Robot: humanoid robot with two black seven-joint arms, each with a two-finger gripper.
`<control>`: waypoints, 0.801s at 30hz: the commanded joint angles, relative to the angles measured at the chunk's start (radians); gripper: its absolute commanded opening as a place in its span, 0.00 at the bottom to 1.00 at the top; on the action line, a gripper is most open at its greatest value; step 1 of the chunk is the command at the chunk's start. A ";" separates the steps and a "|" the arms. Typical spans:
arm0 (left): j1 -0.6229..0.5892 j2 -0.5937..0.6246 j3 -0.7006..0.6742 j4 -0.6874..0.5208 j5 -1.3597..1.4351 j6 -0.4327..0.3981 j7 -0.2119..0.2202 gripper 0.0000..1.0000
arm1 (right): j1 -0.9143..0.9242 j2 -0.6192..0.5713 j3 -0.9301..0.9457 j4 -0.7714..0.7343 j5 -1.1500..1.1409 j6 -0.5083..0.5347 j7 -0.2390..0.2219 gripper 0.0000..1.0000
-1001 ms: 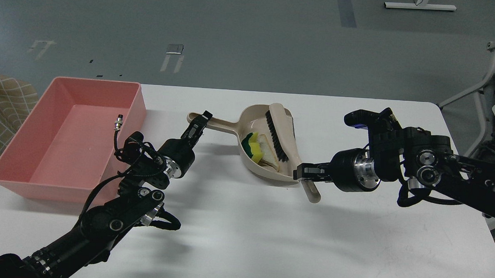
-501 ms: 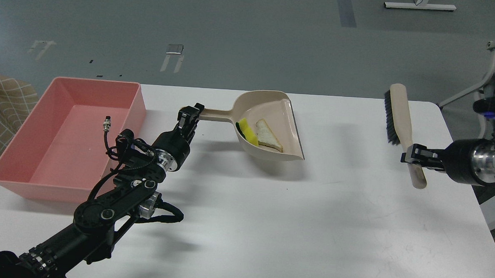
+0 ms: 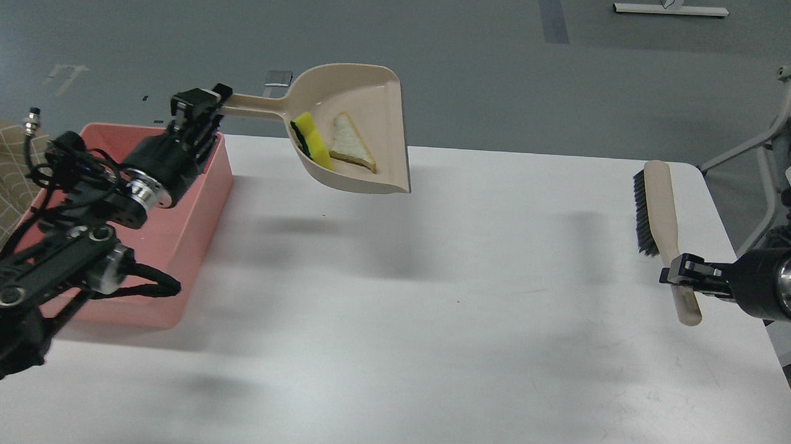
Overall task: Sweep and dump garbage into bin
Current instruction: 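Lift the dustpan with the left gripper toward the pink bin, then tilt the dustpan over the pink bin to dump the debris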
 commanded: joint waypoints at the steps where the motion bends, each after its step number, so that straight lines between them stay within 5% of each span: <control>1: 0.027 0.143 -0.030 -0.023 -0.062 -0.040 -0.002 0.00 | -0.001 0.013 0.000 0.002 0.000 0.000 0.000 0.00; 7: 0.143 0.319 -0.096 -0.027 -0.125 -0.120 -0.041 0.00 | -0.002 0.020 0.001 0.025 0.000 0.000 0.000 0.00; 12: 0.277 0.446 -0.110 -0.003 -0.220 -0.142 -0.143 0.00 | -0.002 0.010 0.006 0.034 0.000 0.000 0.001 0.00; 19: 0.366 0.473 -0.111 0.216 -0.286 -0.218 -0.245 0.00 | -0.012 -0.009 0.006 0.035 0.000 0.000 0.015 0.00; 24: 0.371 0.463 -0.108 0.403 -0.276 -0.304 -0.272 0.00 | -0.021 -0.009 0.006 0.035 0.000 0.000 0.021 0.00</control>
